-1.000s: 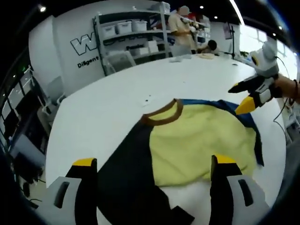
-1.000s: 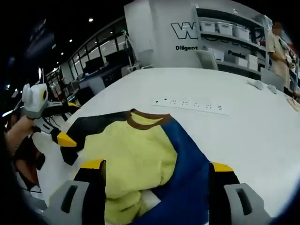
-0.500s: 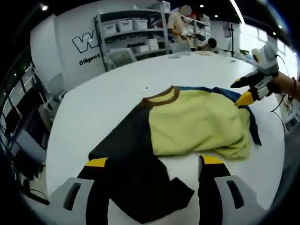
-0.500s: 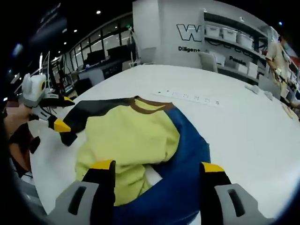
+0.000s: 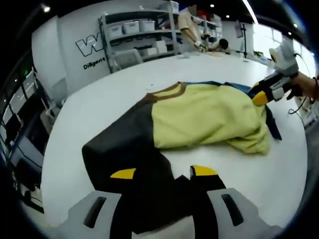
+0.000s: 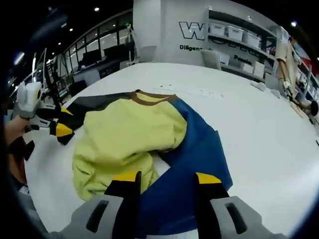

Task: Fold the garment on the visible template until the final outline fits inside the template.

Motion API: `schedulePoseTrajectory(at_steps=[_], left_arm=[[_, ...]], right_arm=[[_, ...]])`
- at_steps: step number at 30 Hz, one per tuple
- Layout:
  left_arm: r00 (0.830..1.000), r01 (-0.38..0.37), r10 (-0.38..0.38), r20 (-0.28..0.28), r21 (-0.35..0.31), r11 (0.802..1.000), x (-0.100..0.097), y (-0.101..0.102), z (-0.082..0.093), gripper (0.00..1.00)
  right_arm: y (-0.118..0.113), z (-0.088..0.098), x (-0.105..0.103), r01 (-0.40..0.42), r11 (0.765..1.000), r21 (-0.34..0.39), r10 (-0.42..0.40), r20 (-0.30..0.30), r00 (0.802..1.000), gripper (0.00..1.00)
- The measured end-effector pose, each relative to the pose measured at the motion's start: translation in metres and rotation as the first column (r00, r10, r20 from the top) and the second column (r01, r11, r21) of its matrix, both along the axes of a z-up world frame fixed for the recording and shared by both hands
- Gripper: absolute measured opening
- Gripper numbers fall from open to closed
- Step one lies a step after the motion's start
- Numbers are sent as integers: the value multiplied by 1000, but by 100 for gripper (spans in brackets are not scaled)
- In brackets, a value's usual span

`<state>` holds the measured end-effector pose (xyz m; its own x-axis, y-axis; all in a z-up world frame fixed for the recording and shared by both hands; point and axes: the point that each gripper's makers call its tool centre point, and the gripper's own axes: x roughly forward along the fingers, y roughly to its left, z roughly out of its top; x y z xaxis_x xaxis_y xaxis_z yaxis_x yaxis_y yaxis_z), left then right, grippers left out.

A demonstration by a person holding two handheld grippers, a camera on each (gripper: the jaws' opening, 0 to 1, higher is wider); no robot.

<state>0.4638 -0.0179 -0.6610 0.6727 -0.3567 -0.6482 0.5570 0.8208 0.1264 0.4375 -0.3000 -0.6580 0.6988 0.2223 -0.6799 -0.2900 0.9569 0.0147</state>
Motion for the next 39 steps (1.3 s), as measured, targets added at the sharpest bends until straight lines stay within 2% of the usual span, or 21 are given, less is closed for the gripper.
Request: schedulePoseTrajectory(at_steps=[2, 3, 6, 8, 10, 18, 24, 29, 32, 35, 39], left_arm=[[1000, -15, 15, -11, 9, 1000, -1, 4, -4, 24], [1000, -21, 21, -23, 6, 1000, -3, 6, -7, 20], [999, -33, 33, -32, -3, 999, -4, 7, -12, 15], [999, -36, 36, -23, 7, 999, -3, 10, -11, 11], [999, -40, 40, -13, 42, 998, -2, 16, -10, 1], [998, -68, 68, -5, 7, 998, -7, 30, -7, 1], [998, -67, 67, 17, 14, 998, -13, 43, 2, 1], [992, -112, 108, 58, 80, 990, -12, 67, 10, 1], [991, -129, 125, 52, 95, 987, -14, 79, 9, 1], [990, -139, 135, 45, 105, 985, -15, 87, 8, 1], [989, -146, 143, 32, 124, 982, -19, 94, 6, 2]], right_arm=[[-1, 0, -1, 20, 1000, 3, -20, -4, 1000, 31], [-4, -1, -3, 24, 999, -24, -25, -18, 1000, 28], [-6, -1, -3, 30, 999, -35, -31, -7, 1000, 14], [-8, -3, -3, 22, 998, -51, -22, -1, 1000, 1], [-11, -7, -5, 12, 997, -82, -13, -14, 1000, 0], [-25, -15, -8, 33, 995, -97, -37, -38, 999, 0], [-42, -5, -4, 45, 992, -121, -47, -21, 999, 0], [-57, 6, 0, 50, 989, -138, -50, 6, 999, 0], [-65, 11, 3, 50, 988, -146, -48, 22, 999, 0], [-68, 17, 9, 45, 993, -111, -41, 38, 998, 0], [-80, 22, 17, 28, 986, -164, -21, 44, 999, 0]])
